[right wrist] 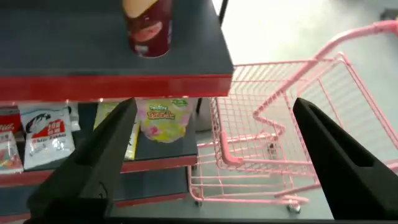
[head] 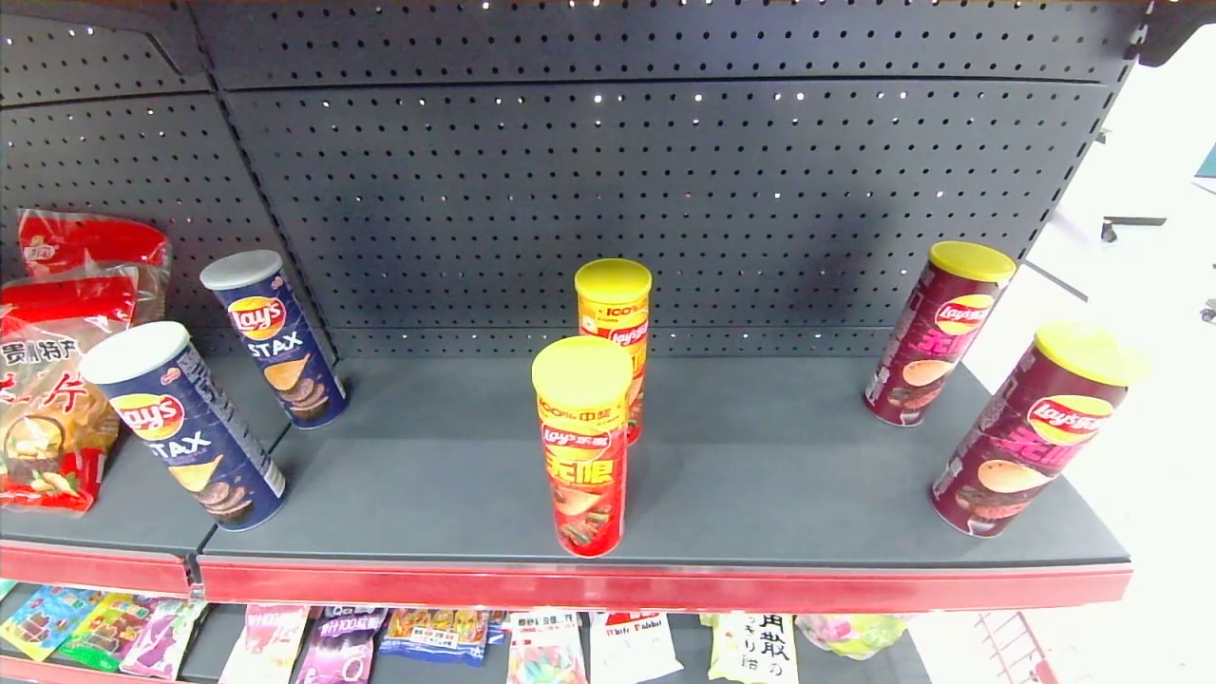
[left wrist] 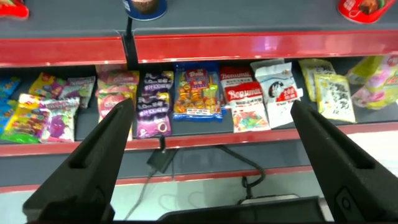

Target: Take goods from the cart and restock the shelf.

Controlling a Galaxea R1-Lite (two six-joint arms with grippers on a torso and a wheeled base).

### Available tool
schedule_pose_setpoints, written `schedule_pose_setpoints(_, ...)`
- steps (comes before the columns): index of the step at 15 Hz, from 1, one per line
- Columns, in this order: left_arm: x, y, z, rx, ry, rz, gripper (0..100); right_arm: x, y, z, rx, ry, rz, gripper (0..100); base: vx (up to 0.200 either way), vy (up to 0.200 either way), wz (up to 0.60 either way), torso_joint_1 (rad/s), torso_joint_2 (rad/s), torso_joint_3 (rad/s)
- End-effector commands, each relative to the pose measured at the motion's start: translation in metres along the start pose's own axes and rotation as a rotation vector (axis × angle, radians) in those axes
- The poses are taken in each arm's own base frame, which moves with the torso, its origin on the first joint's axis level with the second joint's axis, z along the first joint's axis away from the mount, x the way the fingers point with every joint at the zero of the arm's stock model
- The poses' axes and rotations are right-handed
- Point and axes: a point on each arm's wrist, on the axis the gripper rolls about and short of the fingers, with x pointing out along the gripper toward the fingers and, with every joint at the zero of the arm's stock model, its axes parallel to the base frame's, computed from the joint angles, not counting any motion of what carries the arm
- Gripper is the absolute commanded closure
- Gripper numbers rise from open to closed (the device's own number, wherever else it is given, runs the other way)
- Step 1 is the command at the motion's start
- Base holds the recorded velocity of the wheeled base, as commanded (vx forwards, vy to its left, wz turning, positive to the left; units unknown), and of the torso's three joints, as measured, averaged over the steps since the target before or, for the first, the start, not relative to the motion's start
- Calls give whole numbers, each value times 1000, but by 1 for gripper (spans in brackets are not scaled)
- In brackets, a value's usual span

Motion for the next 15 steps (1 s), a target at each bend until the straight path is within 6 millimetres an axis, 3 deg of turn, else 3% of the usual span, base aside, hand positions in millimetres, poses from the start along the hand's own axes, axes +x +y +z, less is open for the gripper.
schedule_pose_setpoints(1, 1, 0, 0, -7, -3, 1, 0, -5, 1, -19, 13, -89, 29, 0, 0, 0, 0, 0, 0, 0)
schedule_pose_setpoints(2, 3, 0, -1, -8, -13, -3, 0, -5, 1, -19, 43, -86, 25, 0, 0, 0, 0, 0, 0, 0)
schedule_pose_setpoints(5, 25, -4, -5, -17, -268, -101, 0, -4, 0, -21, 277, -73, -44, 0, 0, 0, 0, 0, 0, 0)
schedule_pose_setpoints(7, 26, -4, -6, -8, -265, -109, 0, -2, 0, -18, 207, -135, -30, 0, 0, 0, 0, 0, 0, 0)
schedule_pose_setpoints(9, 27, -3, -7, -11, -263, -89, 0, 6, 6, -23, 146, -212, 161, 0, 0, 0, 0, 0, 0, 0)
schedule_pose_setpoints(11, 27, -2, -6, -16, -267, -54, 0, 6, 7, -23, 163, -203, 168, 0, 0, 0, 0, 0, 0, 0)
schedule_pose_setpoints(15, 27, 0, -6, -14, -274, 48, 0, 6, 1, -24, 244, -197, -59, 0, 0, 0, 0, 0, 0, 0)
